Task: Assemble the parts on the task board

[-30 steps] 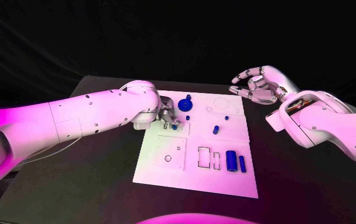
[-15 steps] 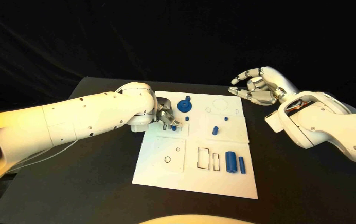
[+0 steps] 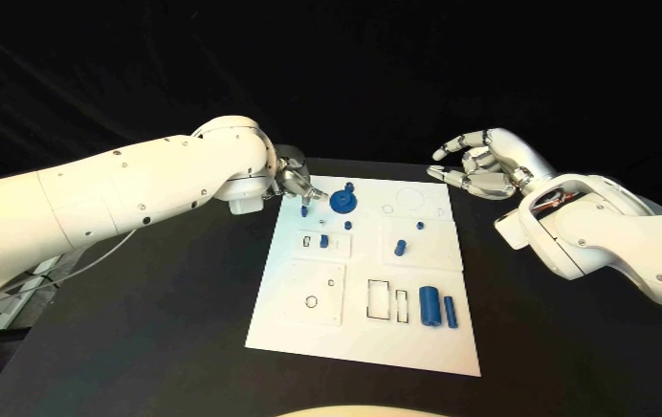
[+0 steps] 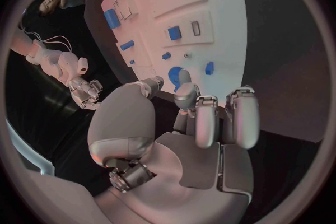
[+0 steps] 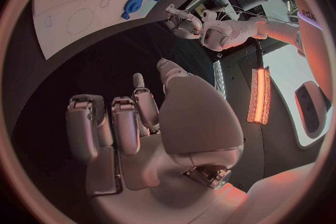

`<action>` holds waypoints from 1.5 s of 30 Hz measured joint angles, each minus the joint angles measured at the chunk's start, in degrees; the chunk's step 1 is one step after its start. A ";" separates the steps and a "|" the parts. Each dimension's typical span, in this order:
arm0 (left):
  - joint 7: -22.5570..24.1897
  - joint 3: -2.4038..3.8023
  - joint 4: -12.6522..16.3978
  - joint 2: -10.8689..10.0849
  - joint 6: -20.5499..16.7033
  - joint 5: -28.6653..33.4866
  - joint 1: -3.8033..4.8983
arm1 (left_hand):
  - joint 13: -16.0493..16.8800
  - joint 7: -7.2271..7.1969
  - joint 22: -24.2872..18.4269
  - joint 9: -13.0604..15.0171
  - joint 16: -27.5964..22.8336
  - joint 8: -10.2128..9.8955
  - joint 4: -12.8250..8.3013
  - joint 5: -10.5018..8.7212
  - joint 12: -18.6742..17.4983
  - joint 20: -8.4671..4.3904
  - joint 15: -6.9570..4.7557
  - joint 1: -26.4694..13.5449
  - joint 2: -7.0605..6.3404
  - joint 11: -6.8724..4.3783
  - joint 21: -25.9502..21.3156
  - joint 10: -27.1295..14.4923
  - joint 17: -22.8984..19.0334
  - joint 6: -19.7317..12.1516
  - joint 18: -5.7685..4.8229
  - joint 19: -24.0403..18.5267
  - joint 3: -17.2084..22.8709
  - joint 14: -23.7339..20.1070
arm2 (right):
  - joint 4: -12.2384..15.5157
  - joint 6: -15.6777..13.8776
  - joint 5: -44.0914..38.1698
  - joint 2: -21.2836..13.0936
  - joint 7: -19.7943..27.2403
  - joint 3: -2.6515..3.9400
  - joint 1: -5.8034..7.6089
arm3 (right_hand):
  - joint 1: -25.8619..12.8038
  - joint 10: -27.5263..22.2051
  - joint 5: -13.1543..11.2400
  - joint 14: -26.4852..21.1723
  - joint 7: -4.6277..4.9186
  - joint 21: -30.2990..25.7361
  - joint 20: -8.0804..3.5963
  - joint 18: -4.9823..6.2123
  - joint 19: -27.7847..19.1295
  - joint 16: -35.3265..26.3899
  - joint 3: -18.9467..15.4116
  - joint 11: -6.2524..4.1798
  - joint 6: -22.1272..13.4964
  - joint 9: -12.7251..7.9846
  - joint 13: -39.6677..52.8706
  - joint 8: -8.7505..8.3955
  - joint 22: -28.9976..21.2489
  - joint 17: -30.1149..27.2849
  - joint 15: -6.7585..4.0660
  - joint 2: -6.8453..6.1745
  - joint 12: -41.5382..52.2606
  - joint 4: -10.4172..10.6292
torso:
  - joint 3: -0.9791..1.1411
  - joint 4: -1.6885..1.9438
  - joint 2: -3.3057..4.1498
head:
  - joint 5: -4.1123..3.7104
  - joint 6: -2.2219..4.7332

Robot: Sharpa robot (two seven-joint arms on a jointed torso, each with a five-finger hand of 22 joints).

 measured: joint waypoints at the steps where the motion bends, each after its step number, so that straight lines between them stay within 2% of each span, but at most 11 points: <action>1: 0.01 0.01 -0.78 0.07 0.20 0.05 0.26 | -0.08 0.00 0.00 -0.01 0.00 -0.11 0.00 0.00 0.00 0.00 0.06 0.00 0.00 0.09 0.00 -0.09 0.00 0.00 0.00 0.00 0.00 -0.06 | -0.02 0.00 0.00 0.01 0.00 0.00 0.00 | 0.00 0.00 0.00 0.00 0.00 0.00 0.00 0.00 0.00 0.00 0.00 0.00 0.00 0.00 0.00 0.00 0.00 0.00 0.00 0.00 0.00 0.00 | -0.01 0.01 0.01 | 0.00 0.04; 5: 0.01 0.05 -3.96 0.73 1.16 0.15 0.82 | -0.47 0.23 0.00 -0.41 0.00 -0.99 0.16 0.00 -0.38 0.04 0.27 0.56 0.02 0.20 -0.23 -0.61 0.00 -0.63 0.00 -0.04 -0.63 0.15 | -0.06 -0.01 0.01 0.10 0.00 0.00 0.00 | 0.00 0.00 0.00 0.00 0.00 0.00 0.00 0.00 0.00 0.00 0.00 0.00 0.00 0.00 0.00 0.00 0.00 0.00 0.00 0.00 0.00 0.00 | -0.03 0.02 0.05 | 0.20 0.21; 11: 0.19 -0.08 -8.81 3.16 2.62 0.23 1.12 | -0.79 0.31 0.00 -0.56 -0.21 -1.12 0.16 0.00 -0.38 0.01 0.27 0.93 0.02 0.32 -0.23 -0.73 0.00 -0.72 -0.01 -0.42 -0.95 0.15 | -0.12 -0.01 0.03 0.26 -0.02 0.00 0.00 | 0.00 0.00 0.00 0.00 0.00 0.00 0.00 0.00 0.00 0.00 0.00 0.00 0.00 -0.01 0.00 0.00 -0.01 0.00 0.00 0.00 0.00 0.00 | -0.13 0.04 0.15 | 0.54 0.35; 18: 0.66 -1.29 -13.36 5.64 4.22 0.25 0.99 | -1.10 0.31 0.00 -0.70 -0.21 -1.46 0.13 0.00 -0.83 0.21 0.48 0.99 0.08 0.52 -0.45 -0.93 0.00 -0.72 0.00 -0.62 -1.12 -0.05 | -0.12 0.00 0.03 0.37 -0.04 0.00 -0.03 | -0.30 0.00 0.00 0.00 0.00 0.00 0.00 0.00 0.00 0.00 0.00 0.00 0.00 -0.01 -0.01 0.00 -0.02 -0.01 0.00 0.30 0.00 0.00 | -0.20 -0.04 0.27 | 0.69 0.18; 22: 1.04 -1.69 -15.09 6.78 5.11 0.27 0.63 | -1.41 0.52 -0.01 -0.81 -0.21 -1.66 0.24 0.00 -0.83 0.32 0.68 0.99 0.08 0.50 -0.45 -1.32 0.00 -0.93 0.00 -0.73 -1.50 0.15 | -0.10 0.00 0.04 0.41 -0.04 0.00 -0.04 | -0.29 0.00 0.00 0.00 0.00 0.00 0.00 0.00 0.00 0.00 0.00 0.00 0.00 -0.01 -0.01 0.00 -0.02 0.01 0.00 0.30 0.00 0.00 | -0.23 -0.02 0.34 | 0.70 -0.03; 29: 1.70 -2.21 -17.16 8.03 6.34 0.30 0.32 | -1.97 0.72 -0.01 -1.24 -0.21 -2.51 0.24 0.00 -1.50 0.61 0.68 0.99 0.08 1.02 -0.69 -1.84 -0.01 -1.12 -0.01 -1.02 -2.61 0.15 | -0.10 0.01 0.05 0.58 -0.05 0.00 -0.10 | -0.29 0.00 0.00 0.00 0.00 0.00 0.00 0.00 0.00 0.00 0.00 0.00 0.00 -0.01 -0.01 0.00 -0.02 0.04 0.00 0.30 0.00 0.00 | -0.20 -0.01 0.31 | 0.69 -0.27; 32: 1.97 -2.36 -17.65 8.37 6.75 0.34 0.15 | -2.09 0.93 -0.01 -1.30 -0.21 -2.51 0.24 0.00 -1.50 0.61 0.88 0.99 0.08 0.81 -0.69 -2.04 0.00 -1.33 -0.01 -1.02 -2.61 -0.05 | -0.10 0.01 0.05 0.64 -0.04 0.00 -0.14 | -0.29 0.00 0.00 0.00 0.00 0.00 0.00 0.00 0.00 0.00 0.00 0.00 0.00 -0.01 -0.01 0.00 -0.02 0.04 0.00 0.30 0.00 0.00 | -0.16 0.01 0.29 | 0.70 -0.31; 45: 2.74 -2.63 -19.04 9.24 7.63 0.60 -0.42 | -2.51 1.14 -0.01 -1.81 -0.42 -3.46 0.16 0.00 -1.71 0.83 1.09 1.63 0.67 1.22 -0.91 -2.45 0.00 -1.54 0.00 -1.23 -3.17 0.15 | -0.12 0.02 0.06 0.81 -0.04 0.00 -0.26 | -0.29 0.00 0.00 0.00 0.00 0.00 0.00 0.00 0.00 0.00 0.00 0.00 0.00 0.04 -0.01 0.00 -0.03 0.03 0.00 0.30 0.00 0.00 | -0.14 -0.02 0.23 | 0.89 -0.28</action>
